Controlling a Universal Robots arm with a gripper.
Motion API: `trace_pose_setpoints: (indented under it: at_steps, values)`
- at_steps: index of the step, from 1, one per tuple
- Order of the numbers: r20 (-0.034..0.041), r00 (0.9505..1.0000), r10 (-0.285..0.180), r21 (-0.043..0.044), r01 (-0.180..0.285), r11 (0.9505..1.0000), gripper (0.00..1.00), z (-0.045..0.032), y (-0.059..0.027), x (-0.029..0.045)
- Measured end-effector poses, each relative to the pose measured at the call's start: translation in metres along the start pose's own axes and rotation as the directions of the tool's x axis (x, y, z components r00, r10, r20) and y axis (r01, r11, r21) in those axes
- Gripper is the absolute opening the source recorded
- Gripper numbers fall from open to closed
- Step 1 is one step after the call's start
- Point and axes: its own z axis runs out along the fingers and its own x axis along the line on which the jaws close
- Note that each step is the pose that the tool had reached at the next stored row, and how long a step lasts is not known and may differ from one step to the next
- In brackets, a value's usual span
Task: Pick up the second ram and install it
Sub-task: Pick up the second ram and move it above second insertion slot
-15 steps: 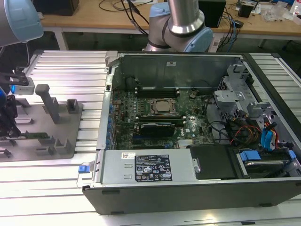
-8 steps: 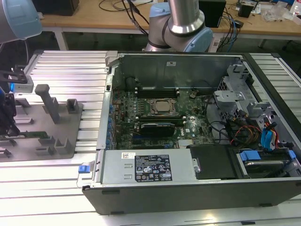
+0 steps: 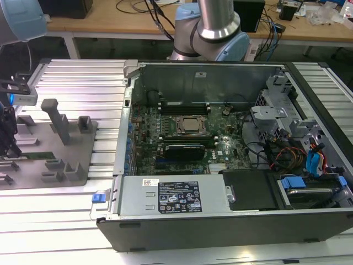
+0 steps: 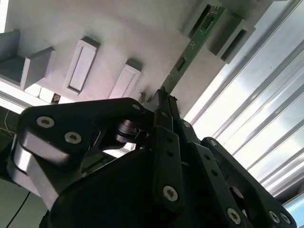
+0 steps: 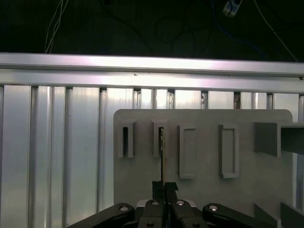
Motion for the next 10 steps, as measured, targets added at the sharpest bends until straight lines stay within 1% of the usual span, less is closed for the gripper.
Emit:
trace_pose_setpoints:
  at_steps: [2,4,10]
  values:
    - [0.0000,1.0000,0.000,0.0000,0.000,1.0000,0.09,-0.0005,0.0000,0.0000]
    - [0.0000,1.0000,0.000,-0.0001,0.000,1.0000,0.09,-0.0030,0.0000,0.0000]
    - [0.0007,1.0000,0.000,0.0000,0.000,1.0000,0.09,-0.0072,0.0001,-0.0001]
